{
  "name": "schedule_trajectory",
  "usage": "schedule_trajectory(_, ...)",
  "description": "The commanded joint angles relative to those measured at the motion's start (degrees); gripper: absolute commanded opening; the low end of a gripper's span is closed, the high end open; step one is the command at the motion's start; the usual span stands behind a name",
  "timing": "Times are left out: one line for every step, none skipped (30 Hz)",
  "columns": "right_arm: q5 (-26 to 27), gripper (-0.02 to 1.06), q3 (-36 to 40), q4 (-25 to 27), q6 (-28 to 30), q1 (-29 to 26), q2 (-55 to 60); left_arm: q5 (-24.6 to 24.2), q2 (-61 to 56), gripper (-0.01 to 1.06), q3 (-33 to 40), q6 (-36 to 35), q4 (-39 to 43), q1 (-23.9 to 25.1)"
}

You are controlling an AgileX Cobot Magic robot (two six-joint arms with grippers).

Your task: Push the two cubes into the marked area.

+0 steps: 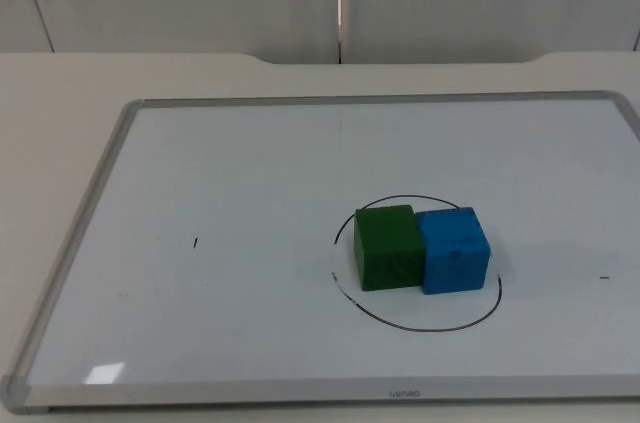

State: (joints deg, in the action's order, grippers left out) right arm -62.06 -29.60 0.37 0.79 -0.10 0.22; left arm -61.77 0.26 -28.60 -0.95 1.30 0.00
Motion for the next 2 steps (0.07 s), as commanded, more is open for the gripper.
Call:
schedule_trajectory(0.33,1.05,0.01,0.15,0.09,-0.19,-0.22,0.14,-0.26,1.05,0.32,-0.01,0.37,0.07)
schedule_trajectory(0.33,1.05,0.01,0.15,0.09,0.05,-0.22,0.14,-0.26,1.05,0.32,-0.01,0.37,0.07)
